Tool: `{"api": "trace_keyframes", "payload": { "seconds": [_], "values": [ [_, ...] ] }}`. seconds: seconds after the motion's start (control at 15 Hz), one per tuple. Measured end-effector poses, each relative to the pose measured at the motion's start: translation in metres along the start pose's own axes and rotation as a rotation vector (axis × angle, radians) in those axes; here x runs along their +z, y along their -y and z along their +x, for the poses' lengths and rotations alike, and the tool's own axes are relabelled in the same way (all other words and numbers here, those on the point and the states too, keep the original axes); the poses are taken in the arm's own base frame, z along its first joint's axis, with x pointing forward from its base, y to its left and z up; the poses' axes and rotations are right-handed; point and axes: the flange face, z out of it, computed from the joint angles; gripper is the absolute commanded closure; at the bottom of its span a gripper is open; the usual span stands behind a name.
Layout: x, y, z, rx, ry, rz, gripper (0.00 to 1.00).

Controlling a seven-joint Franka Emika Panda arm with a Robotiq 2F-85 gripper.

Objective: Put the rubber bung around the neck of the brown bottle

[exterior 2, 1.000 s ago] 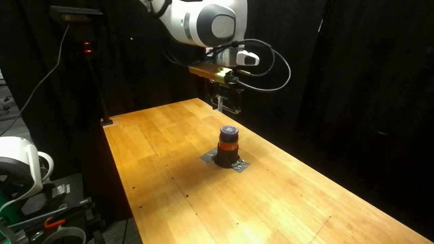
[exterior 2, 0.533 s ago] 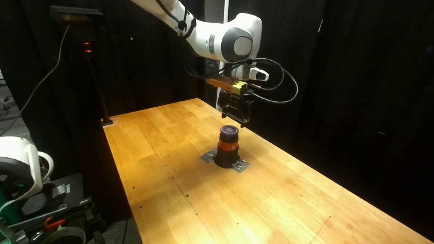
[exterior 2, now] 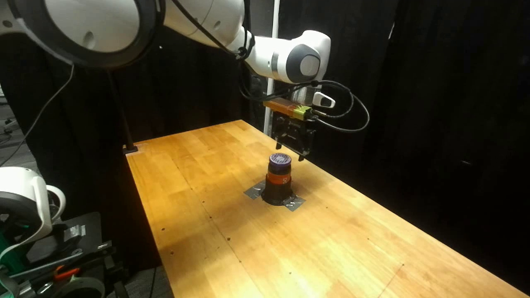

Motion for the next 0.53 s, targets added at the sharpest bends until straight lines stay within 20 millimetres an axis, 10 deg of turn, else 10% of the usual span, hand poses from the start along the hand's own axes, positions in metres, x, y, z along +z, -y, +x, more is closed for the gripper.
{"api": "trace_keyframes", "payload": {
  "seconds": [0.53],
  "values": [
    [0.0111, 0.0028, 0.006, -0.001, 0.126, -0.001, 0.0]
  ]
}}
